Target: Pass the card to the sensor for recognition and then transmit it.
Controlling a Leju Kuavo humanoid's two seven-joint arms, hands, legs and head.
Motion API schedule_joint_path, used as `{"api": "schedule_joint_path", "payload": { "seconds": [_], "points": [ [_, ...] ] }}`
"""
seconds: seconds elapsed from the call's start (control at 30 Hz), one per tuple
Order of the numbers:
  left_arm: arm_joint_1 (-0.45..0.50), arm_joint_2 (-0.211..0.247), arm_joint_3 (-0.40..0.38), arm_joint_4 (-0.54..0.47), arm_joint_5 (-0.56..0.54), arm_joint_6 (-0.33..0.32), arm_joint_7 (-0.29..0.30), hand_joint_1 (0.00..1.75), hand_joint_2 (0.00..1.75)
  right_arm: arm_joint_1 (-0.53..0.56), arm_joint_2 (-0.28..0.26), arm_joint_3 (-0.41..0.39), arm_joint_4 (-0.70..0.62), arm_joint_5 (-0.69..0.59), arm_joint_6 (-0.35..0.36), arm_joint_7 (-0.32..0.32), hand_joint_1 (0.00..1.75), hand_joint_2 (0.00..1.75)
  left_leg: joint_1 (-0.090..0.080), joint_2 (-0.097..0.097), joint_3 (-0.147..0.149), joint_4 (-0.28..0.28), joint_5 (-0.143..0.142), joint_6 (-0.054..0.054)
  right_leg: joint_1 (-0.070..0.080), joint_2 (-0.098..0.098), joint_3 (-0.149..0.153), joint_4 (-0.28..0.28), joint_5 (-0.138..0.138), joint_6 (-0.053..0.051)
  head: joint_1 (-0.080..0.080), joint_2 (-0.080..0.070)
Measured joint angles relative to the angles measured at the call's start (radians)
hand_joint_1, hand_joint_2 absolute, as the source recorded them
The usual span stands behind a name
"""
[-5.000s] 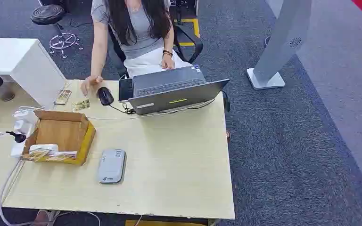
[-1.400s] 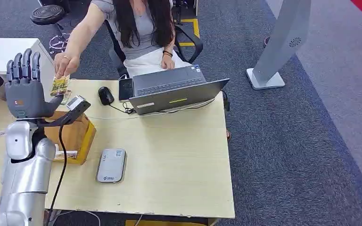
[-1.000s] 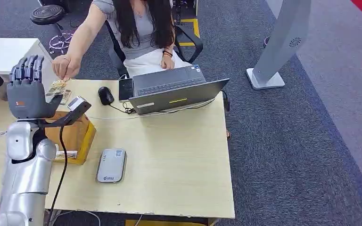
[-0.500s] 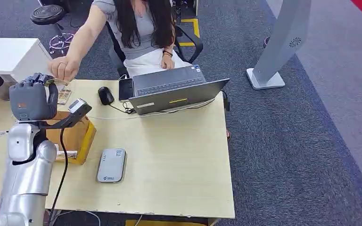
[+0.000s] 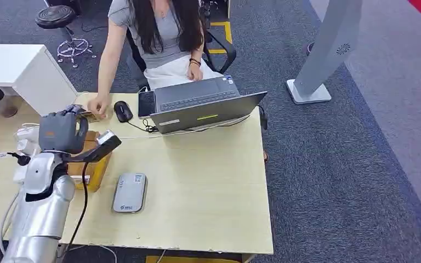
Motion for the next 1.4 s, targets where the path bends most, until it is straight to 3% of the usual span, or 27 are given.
{"api": "schedule_joint_path", "payload": {
  "seconds": [0.27,0.73,0.9,1.23,1.4],
  "points": [
    [0.114,-0.007,-0.115,-0.058,-0.006,-0.149,0.056,1.75,1.75,0.005,0.003,-0.021,0.000,-0.010,-0.013,0.000,0.00,1.75,0.000,0.000,0.000,0.000,-0.001,0.001,0.000,0.000,0.000,0.000,-0.001,0.001,0.000,0.000],
    [0.174,-0.006,-0.186,-0.122,0.003,-0.177,0.056,1.75,1.75,0.006,0.005,-0.041,0.001,-0.010,-0.015,0.000,0.00,1.75,0.000,0.000,0.000,0.000,-0.001,0.001,0.000,0.000,0.000,0.000,-0.001,0.001,0.000,0.000],
    [0.198,-0.003,-0.218,-0.146,-0.003,-0.233,0.073,1.75,1.75,0.006,0.007,-0.046,0.001,-0.010,-0.016,0.000,0.00,1.75,0.000,0.000,0.000,0.000,-0.001,0.002,0.000,0.000,0.000,0.000,-0.001,0.001,0.000,0.000],
    [0.229,0.043,-0.274,-0.151,0.011,-0.329,0.103,1.75,1.75,0.007,0.012,-0.061,0.001,-0.002,-0.016,0.003,0.00,1.75,0.000,0.000,0.000,0.000,-0.001,0.001,0.000,0.000,0.000,0.000,-0.001,0.001,0.000,0.000],
    [0.232,0.065,-0.284,-0.151,0.013,-0.339,0.105,1.75,1.75,0.007,0.014,-0.063,0.001,0.000,-0.015,0.003,0.00,1.75,0.000,0.000,0.000,0.000,-0.001,0.001,0.000,0.000,0.000,0.000,-0.001,0.001,0.000,0.000]
  ]
}}
